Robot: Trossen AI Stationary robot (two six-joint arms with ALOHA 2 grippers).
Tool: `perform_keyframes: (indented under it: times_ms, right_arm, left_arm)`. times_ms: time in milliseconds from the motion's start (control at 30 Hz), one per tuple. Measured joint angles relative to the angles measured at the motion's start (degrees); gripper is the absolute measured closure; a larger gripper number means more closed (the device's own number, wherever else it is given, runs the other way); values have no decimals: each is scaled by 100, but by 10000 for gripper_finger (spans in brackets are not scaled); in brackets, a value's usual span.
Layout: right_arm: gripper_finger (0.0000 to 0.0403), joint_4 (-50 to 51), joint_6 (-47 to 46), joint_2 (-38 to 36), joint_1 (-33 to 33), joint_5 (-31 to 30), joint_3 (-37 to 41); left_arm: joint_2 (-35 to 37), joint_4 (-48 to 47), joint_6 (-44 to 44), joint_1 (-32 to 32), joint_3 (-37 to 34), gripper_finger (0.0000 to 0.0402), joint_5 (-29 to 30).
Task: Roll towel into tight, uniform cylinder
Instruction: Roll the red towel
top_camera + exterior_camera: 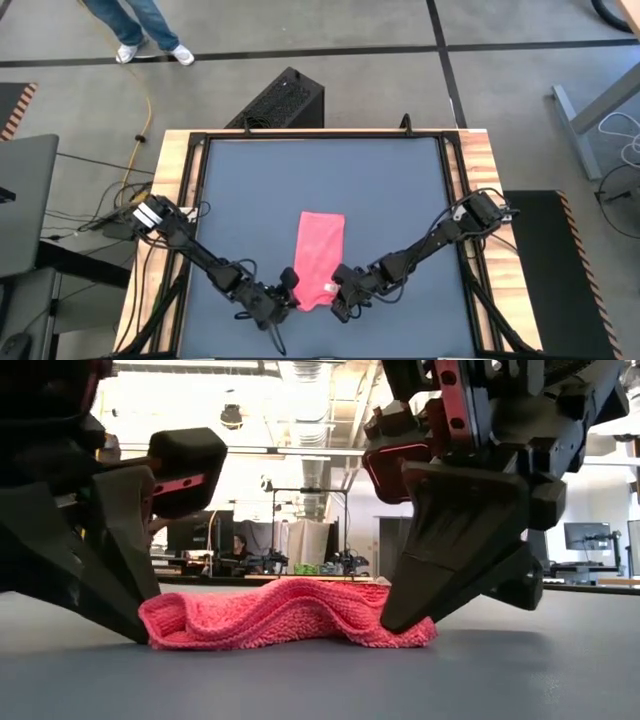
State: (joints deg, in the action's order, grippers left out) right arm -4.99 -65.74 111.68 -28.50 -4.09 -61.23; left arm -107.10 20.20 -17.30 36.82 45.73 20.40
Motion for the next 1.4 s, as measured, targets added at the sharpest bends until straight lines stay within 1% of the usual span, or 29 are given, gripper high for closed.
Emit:
perform_keyframes:
  times_ms: [133, 200, 300, 433, 500, 533, 600, 667, 800, 900, 1000, 1133, 1300, 1400]
  right_arm:
    - [385, 19, -280, -2, -118, 93, -2]
    - [385, 8, -389, -2, -160, 96, -4]
    - [385, 13, -483, -9, -157, 88, -7]
    - [385, -7, -600, -9, -152, -39, -7]
    - [385, -8, -631, -9, -152, -52, -7]
    - [385, -11, -635, -9, -152, -55, -7]
    - [385, -6, -640, -9, -150, -60, -7]
    - [385, -3, -638, -9, -149, -72, -7]
    - [385, -3, -600, -9, -150, -79, -7]
    - [385, -3, -548, -9, -150, -79, -7]
    - [385, -8, -493, -9, -150, -81, -7]
    - [385, -19, -491, -9, -150, -83, -7]
    - [385, -20, -489, -9, -150, -81, -7]
    - [385, -22, -487, -9, -150, -81, -7]
  left_arm:
    - [332, -816, 898, -5, 209, 401, -462]
    - [557, -1050, 1304, -32, 257, 401, -709]
    - [753, -1284, 2068, -87, 251, 401, -1071]
    - [785, -1337, 3340, -220, 250, 401, -1687]
    - [718, -1450, 3690, -254, 250, 401, -1761]
    - [685, -1470, 3655, -251, 248, 401, -1737]
    - [674, -1348, 3235, -145, 246, 401, -1550]
    - [676, -1064, 2570, 35, 250, 401, -1290]
    - [677, -863, 1283, 304, 250, 401, -542]
    - [667, -892, 392, 367, 250, 390, -323]
    - [665, -903, -48, 369, 250, 363, -382]
    - [664, -932, -324, 284, 250, 304, -512]
    - [664, -933, -457, 200, 250, 229, -592]
    - [636, -932, -559, 156, 250, 202, -728]
